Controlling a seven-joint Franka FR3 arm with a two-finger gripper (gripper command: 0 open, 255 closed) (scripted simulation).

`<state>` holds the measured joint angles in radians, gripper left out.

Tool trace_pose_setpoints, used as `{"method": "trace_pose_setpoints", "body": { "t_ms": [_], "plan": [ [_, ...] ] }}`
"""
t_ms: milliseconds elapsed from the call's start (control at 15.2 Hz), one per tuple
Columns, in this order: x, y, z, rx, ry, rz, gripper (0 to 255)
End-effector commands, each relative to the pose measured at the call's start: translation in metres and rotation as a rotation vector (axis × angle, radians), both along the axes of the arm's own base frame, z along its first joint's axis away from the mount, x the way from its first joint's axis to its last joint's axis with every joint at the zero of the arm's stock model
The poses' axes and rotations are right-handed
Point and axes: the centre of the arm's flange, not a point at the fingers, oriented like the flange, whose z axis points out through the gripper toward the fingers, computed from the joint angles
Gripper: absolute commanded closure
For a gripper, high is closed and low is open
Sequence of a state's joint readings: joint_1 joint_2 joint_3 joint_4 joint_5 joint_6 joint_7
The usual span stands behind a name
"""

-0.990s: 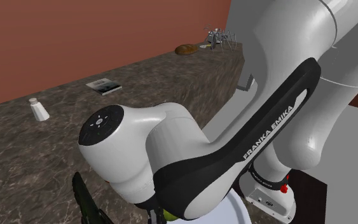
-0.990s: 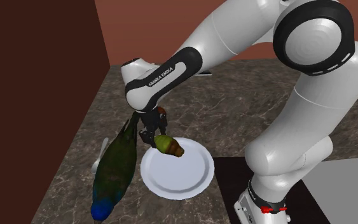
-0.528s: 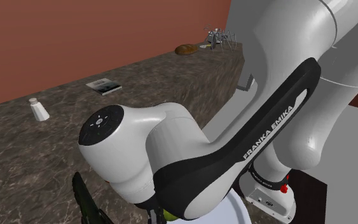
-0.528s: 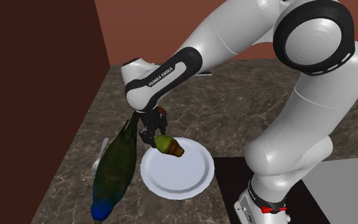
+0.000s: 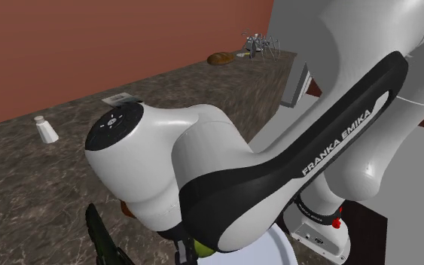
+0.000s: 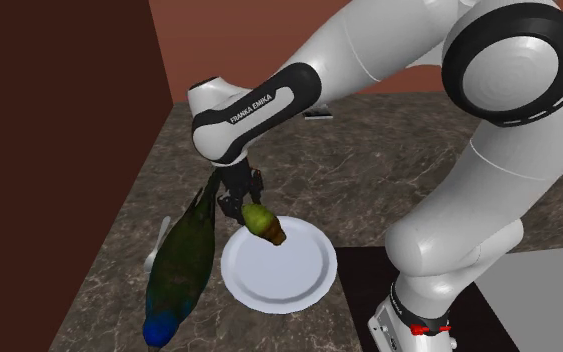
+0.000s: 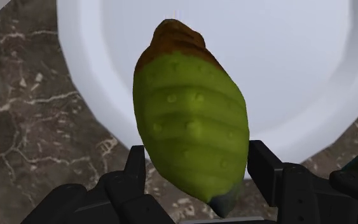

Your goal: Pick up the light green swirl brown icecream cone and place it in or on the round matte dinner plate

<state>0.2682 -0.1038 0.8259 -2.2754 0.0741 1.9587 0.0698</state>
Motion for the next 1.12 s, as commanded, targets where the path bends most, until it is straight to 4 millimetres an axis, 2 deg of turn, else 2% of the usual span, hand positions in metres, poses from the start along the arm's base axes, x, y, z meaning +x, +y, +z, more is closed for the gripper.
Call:
{"method": "trace_pose_setpoints", "body": {
  "t_ms": [0,528,858,924,1056],
  "plan": [
    [0.000,0.001,0.012,0.000,0.000,0.000,255],
    [0.000,0.001,0.050,0.000,0.000,0.000,255],
    [-0.056,-0.033,0.057,0.000,0.000,0.000,255],
    [-0.076,-0.045,0.060,0.000,0.000,0.000,255],
    [-0.076,-0.045,0.050,0.000,0.000,0.000,255]
  ]
}}
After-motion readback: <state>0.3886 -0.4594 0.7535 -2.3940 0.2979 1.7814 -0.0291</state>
